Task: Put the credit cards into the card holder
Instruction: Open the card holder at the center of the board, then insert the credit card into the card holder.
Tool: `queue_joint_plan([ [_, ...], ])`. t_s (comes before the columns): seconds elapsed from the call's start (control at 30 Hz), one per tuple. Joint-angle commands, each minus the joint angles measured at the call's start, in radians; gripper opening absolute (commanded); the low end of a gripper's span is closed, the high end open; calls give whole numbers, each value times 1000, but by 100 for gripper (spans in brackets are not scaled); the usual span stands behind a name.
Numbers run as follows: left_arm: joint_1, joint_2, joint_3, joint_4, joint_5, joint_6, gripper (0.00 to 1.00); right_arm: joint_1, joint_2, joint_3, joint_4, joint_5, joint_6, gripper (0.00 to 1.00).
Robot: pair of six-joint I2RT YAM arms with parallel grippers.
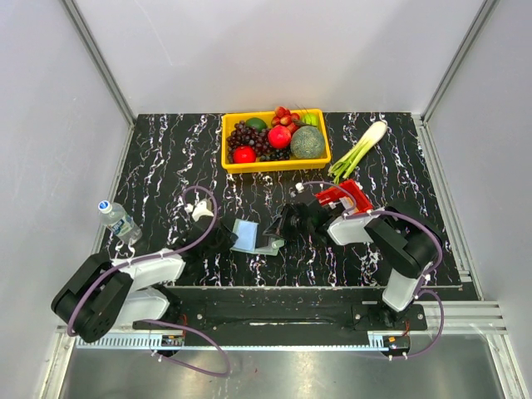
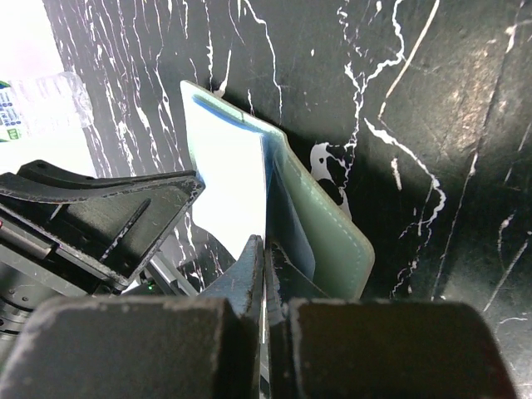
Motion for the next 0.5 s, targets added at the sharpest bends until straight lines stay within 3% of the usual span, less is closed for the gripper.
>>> queue_joint_plan([
  [0.0,-15,-16,-46,-92,2,-24,15,23,7,-17,57,-15,52,0],
  [0.47,-18,-101,-89,-103,7,-55,21,44,77,6,58,-51,51,0],
])
